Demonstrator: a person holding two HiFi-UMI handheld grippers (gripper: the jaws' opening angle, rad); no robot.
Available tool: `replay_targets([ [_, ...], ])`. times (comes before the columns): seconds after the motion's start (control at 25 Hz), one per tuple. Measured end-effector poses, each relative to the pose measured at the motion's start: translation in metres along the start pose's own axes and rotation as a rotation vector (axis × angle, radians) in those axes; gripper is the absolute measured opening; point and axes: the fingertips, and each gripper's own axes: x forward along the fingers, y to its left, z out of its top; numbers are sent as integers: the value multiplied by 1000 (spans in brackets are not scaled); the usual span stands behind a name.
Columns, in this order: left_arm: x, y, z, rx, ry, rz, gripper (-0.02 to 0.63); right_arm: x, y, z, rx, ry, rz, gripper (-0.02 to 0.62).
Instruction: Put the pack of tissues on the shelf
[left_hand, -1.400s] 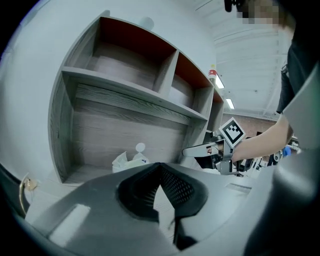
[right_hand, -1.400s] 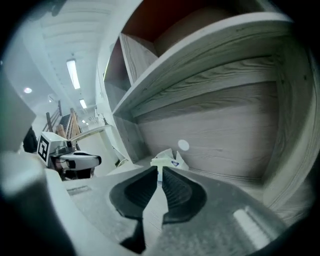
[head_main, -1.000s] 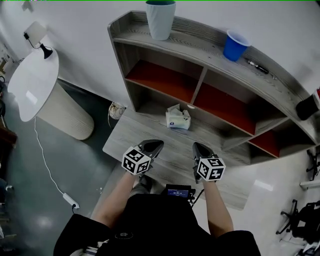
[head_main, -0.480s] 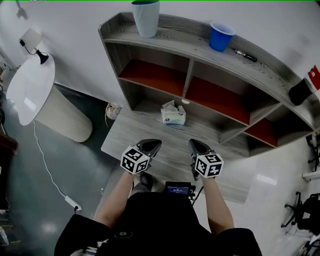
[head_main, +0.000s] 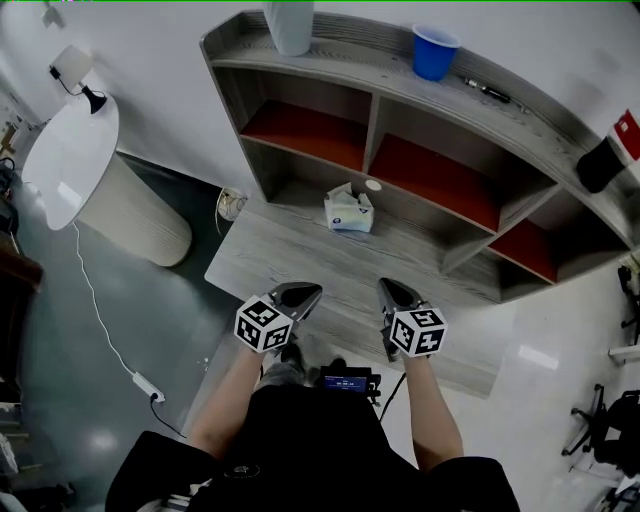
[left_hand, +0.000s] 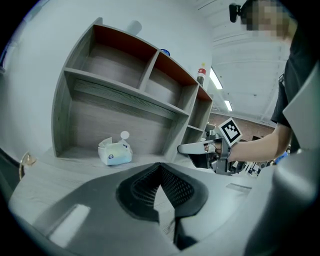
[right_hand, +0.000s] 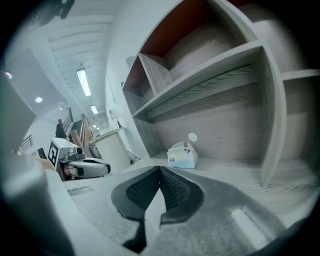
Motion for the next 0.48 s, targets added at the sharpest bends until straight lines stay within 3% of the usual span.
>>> replay_targets([
  [0.48,-38,-22,-10,44,-9,-88,0,-38,14,-9,-1,-45,-102,3],
])
